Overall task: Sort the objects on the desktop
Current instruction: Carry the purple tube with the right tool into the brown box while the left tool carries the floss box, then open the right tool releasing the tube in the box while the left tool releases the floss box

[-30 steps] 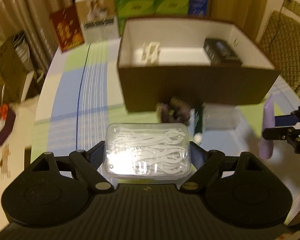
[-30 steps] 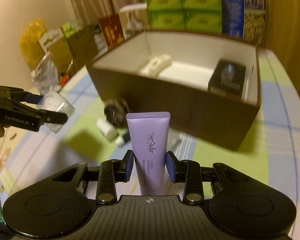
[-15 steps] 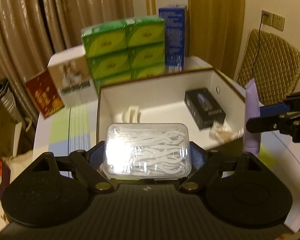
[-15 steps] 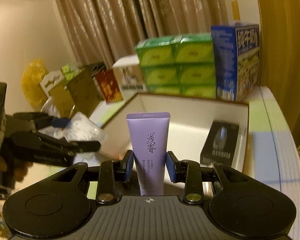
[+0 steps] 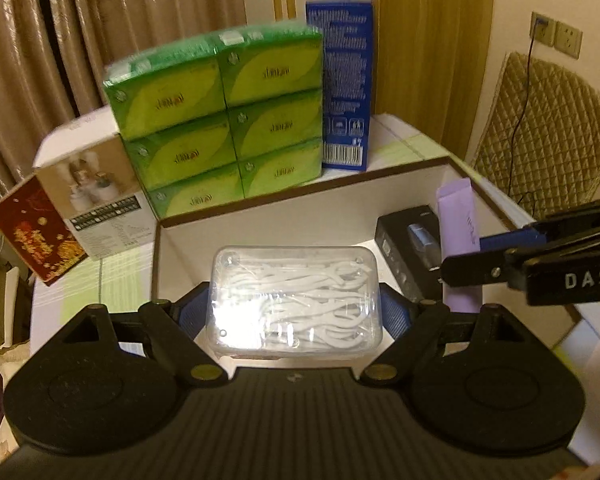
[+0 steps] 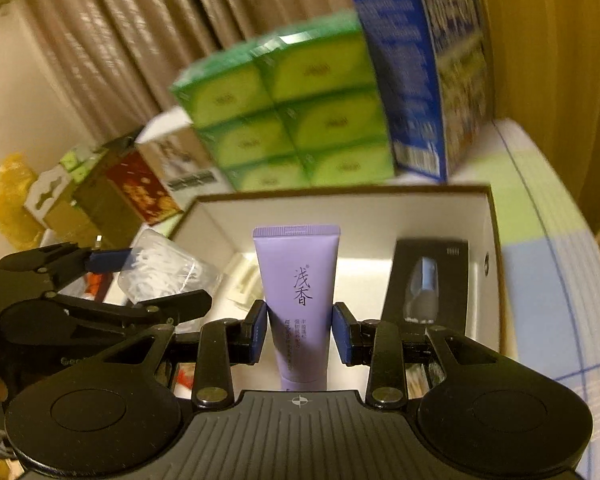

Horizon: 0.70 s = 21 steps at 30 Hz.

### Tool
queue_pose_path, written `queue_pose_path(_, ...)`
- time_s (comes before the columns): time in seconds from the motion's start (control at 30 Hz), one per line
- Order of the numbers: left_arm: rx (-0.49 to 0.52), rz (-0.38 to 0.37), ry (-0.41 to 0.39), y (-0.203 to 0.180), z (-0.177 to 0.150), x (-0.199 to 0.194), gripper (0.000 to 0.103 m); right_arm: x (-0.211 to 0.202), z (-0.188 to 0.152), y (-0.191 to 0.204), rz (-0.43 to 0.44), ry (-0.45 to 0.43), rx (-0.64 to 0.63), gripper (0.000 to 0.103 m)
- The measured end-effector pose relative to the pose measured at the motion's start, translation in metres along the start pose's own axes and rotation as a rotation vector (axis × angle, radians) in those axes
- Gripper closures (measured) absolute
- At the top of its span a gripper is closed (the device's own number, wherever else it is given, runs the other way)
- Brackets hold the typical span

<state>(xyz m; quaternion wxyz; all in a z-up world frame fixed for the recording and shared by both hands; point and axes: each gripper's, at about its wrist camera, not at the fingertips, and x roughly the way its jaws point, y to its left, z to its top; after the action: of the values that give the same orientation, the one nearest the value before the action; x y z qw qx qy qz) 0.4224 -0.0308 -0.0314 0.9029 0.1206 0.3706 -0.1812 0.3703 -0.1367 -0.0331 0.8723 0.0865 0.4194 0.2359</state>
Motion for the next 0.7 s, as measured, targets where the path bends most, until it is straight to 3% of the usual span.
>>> queue_pose_path(0.33, 0.036, -0.001, 0.098, 0.007, 0.006, 0.071, 0.020, 0.060, 0.015, -0.017, -0.086, 0.100, 0.010, 0.071)
queue_pose_path(0.7, 0.094, -0.016, 0.140, 0.004, 0.007, 0.115, 0.020, 0.101, 0.028, -0.035, -0.162, 0.158, 0.008, 0.070)
